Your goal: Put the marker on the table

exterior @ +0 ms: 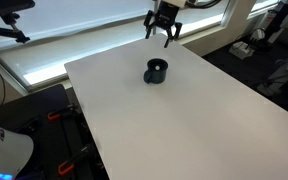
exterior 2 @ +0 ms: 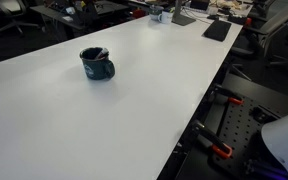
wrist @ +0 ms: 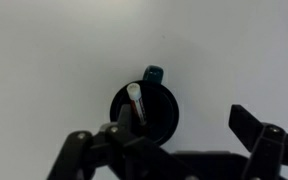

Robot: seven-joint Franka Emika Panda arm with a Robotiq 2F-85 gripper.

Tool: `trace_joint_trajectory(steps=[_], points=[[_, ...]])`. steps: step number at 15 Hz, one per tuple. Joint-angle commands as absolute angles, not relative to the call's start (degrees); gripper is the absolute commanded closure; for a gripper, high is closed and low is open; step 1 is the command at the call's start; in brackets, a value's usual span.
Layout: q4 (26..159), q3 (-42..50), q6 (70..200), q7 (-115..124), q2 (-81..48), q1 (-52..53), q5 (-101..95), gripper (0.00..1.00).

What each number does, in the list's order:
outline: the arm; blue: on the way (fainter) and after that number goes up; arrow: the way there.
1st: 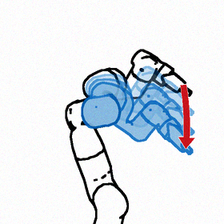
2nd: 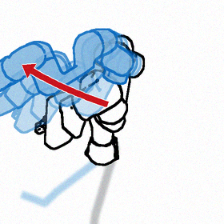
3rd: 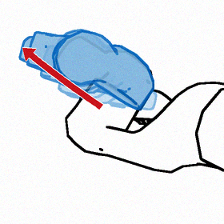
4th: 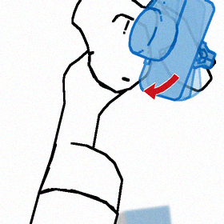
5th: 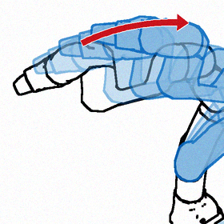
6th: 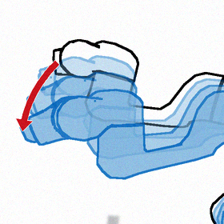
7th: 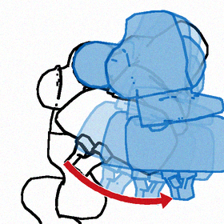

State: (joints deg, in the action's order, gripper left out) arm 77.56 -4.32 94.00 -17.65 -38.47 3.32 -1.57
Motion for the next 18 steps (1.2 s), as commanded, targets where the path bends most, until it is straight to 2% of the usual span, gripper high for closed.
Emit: trace_joint_trajectory(steps=[1, 6, 7, 8, 16, 18], points=[[69.8, -3.5, 91.1, -16.0, -46.5, 3.9, -3.9, 0.0], [66.2, -3.4, 93.3, -17.3, -53.1, 4.4, -6.7, 0.0], [65.3, -3.4, 93.0, -17.2, -54.1, 4.5, -7.1, 0.09], [64.3, -3.4, 92.6, -17.3, -55.1, 4.6, -7.5, 0.28], [57.4, -2.7, 89.2, -16.6, -59.5, 4.6, -8.4, 0.9], [56.2, -2.6, 88.2, -16.6, -60.2, 4.6, -8.4, 1.0]])
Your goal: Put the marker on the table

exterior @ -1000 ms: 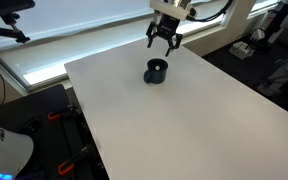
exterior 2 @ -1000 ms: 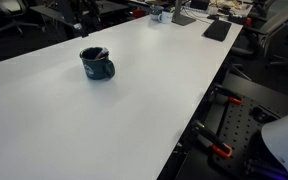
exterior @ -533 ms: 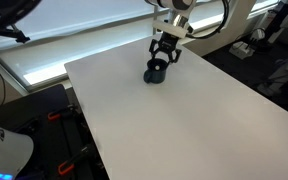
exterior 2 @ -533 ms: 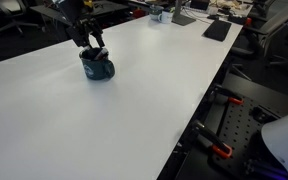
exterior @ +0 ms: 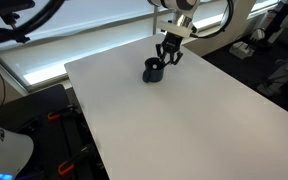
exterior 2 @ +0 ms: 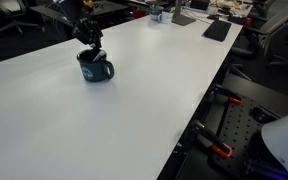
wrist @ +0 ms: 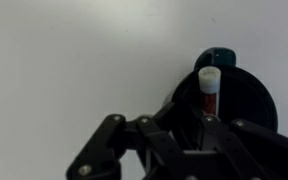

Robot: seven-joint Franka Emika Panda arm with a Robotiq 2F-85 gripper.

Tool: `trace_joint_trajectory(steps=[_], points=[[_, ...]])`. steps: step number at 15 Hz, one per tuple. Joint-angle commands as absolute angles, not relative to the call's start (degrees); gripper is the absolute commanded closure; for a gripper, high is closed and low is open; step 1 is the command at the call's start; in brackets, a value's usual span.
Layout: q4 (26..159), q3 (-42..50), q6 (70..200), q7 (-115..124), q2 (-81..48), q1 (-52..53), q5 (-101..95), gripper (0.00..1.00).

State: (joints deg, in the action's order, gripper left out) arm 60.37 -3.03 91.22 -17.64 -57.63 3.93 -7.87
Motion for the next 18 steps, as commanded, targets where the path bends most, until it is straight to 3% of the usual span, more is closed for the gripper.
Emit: trace_joint_trajectory(steps=[1, 8, 9, 10, 18], points=[[55.5, -2.8, 87.2, -16.9, -60.3, 4.5, -8.1, 1.0], [56.8, -4.7, 86.8, -17.5, -56.4, 5.1, -7.5, 0.99], [56.9, -4.8, 86.6, -17.6, -56.2, 5.3, -7.6, 0.71], [56.9, -4.9, 86.6, -17.6, -56.1, 5.5, -7.7, 0.7], [56.3, -4.8, 84.8, -17.3, -56.9, 6.0, -7.6, 0.1]])
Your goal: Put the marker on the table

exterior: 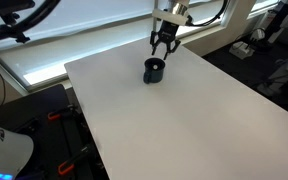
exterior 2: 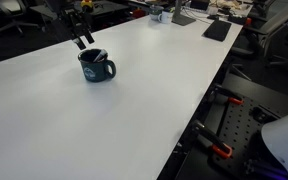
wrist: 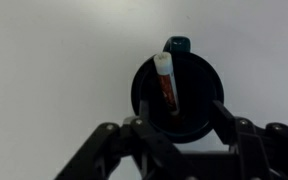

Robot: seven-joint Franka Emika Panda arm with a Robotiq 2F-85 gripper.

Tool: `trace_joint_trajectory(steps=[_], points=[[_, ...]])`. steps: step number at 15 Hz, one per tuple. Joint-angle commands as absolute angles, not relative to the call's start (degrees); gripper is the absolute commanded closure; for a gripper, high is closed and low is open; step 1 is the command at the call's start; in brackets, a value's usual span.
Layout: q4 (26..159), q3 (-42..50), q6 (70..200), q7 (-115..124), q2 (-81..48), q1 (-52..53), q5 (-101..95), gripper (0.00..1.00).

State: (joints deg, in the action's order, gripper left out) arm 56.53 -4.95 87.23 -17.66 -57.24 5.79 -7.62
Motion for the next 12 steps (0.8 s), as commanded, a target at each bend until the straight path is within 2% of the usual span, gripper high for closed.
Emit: trace_joint_trajectory(steps=[1, 3, 7, 8, 9, 11, 12], points=[[56.1, -4.8, 84.4, -17.3, -57.0, 6.1, -7.7, 0.04], [55.5, -4.6, 83.1, -17.2, -57.6, 6.3, -7.5, 0.0], [55.3, -4.6, 80.8, -17.1, -58.8, 6.4, -7.6, 0.02], [55.2, -4.6, 80.5, -17.1, -59.1, 6.4, -7.6, 0.12], [55.0, -4.6, 80.1, -17.1, -59.4, 6.3, -7.6, 0.12], [54.7, -4.6, 79.5, -17.0, -59.9, 6.3, -7.5, 0.3], [54.5, -4.6, 79.2, -16.9, -60.2, 6.3, -7.5, 0.28]])
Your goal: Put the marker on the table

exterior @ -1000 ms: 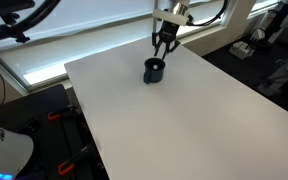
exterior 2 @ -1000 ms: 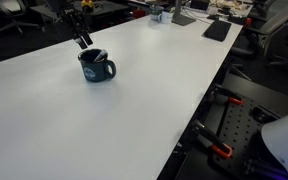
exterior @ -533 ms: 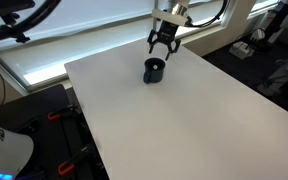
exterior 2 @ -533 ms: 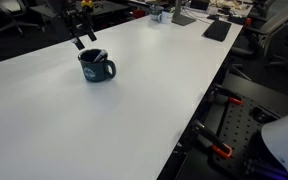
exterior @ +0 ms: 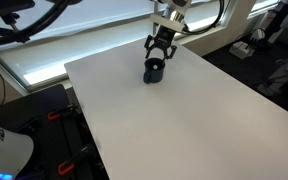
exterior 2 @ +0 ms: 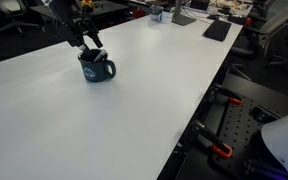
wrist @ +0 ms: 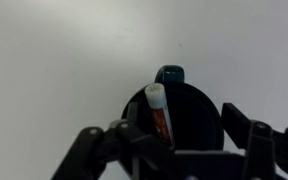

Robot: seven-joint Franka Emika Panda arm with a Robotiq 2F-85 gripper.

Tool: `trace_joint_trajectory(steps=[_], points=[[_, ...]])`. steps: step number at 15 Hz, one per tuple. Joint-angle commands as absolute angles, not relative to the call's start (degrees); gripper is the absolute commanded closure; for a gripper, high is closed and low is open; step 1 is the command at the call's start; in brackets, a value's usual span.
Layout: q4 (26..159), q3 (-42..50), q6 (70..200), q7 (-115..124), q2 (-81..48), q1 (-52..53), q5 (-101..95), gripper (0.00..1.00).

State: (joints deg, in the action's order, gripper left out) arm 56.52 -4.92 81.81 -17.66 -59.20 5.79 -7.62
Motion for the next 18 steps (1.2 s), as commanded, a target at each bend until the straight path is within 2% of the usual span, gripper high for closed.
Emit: trace_joint_trajectory(steps=[1, 4, 6, 8, 10, 11, 12, 13, 16, 18], points=[[54.4, -4.5, 79.0, -16.9, -60.4, 6.3, -7.5, 0.38], [54.2, -4.4, 78.5, -16.8, -60.9, 6.3, -7.6, 0.47], [54.1, -4.4, 78.1, -16.9, -61.1, 6.3, -7.7, 0.4], [53.9, -4.3, 77.5, -16.9, -61.4, 6.2, -7.7, 0.41], [53.6, -4.3, 77.0, -17.0, -61.7, 6.2, -7.7, 0.51], [53.3, -4.3, 76.6, -17.0, -61.9, 6.1, -7.7, 0.68], [53.1, -4.3, 76.4, -17.0, -62.1, 6.1, -7.7, 0.69], [53.0, -4.2, 76.2, -17.1, -62.2, 6.1, -7.7, 0.79], [52.2, -4.2, 75.1, -17.0, -62.8, 6.0, -7.6, 0.99], [51.4, -4.2, 74.0, -16.9, -63.3, 5.9, -7.5, 0.95]])
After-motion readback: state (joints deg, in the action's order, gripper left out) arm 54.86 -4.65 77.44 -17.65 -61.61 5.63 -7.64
